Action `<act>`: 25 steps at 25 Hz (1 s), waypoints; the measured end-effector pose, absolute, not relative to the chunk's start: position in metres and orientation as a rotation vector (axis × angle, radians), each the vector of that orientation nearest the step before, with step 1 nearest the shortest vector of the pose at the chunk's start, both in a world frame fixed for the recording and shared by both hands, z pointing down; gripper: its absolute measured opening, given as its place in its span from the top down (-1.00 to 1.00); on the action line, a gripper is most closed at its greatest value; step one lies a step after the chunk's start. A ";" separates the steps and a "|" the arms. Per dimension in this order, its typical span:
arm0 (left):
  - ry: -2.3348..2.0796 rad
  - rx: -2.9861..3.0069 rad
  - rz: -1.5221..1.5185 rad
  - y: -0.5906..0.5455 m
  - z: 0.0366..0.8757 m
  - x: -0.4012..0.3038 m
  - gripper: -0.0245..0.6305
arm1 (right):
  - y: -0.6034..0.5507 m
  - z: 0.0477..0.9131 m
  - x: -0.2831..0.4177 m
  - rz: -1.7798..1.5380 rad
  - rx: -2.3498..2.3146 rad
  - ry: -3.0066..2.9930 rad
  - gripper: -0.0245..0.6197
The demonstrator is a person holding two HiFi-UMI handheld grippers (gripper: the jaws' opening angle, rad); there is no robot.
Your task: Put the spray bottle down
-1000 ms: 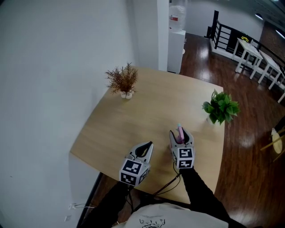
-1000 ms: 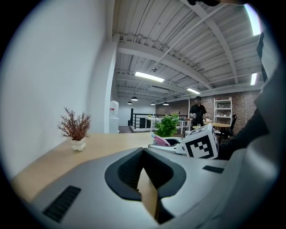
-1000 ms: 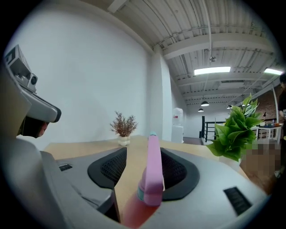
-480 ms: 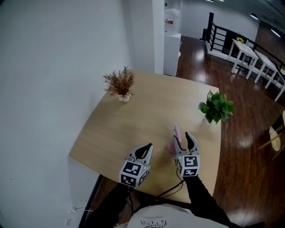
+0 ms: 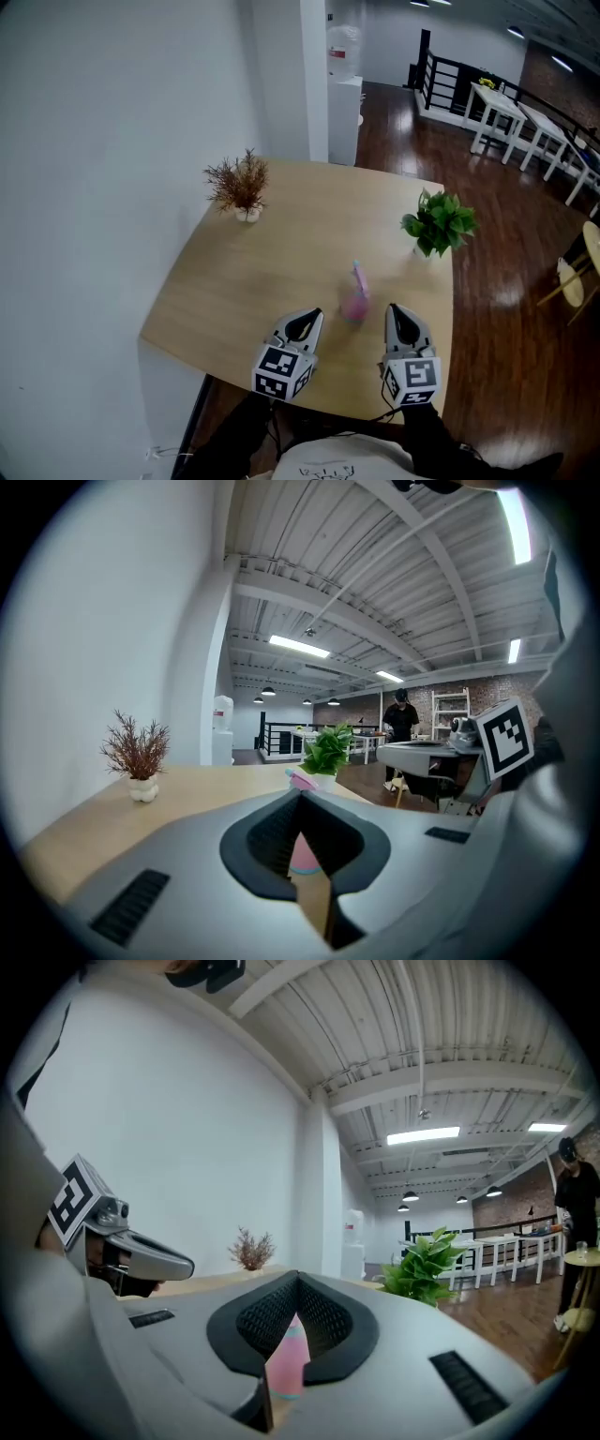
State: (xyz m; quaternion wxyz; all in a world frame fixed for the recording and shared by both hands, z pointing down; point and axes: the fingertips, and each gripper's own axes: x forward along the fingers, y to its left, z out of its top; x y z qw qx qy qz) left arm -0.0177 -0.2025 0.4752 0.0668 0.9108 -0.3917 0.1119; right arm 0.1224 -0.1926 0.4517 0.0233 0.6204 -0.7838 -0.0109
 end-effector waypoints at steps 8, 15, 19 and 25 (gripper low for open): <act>-1.172 2.763 0.327 -0.188 0.459 -0.013 0.91 | -0.159 0.426 0.129 -0.022 1.980 -2.383 0.92; -1.172 2.794 0.299 -0.181 0.443 -0.010 0.91 | -0.152 0.406 0.123 -0.091 1.957 -2.434 0.92; -1.184 2.807 0.293 -0.180 0.434 -0.010 0.91 | -0.153 0.404 0.122 -0.068 1.941 -2.436 0.92; -1.194 2.811 0.286 -0.179 0.431 -0.012 0.91 | -0.155 0.413 0.123 -0.017 1.924 -2.441 0.92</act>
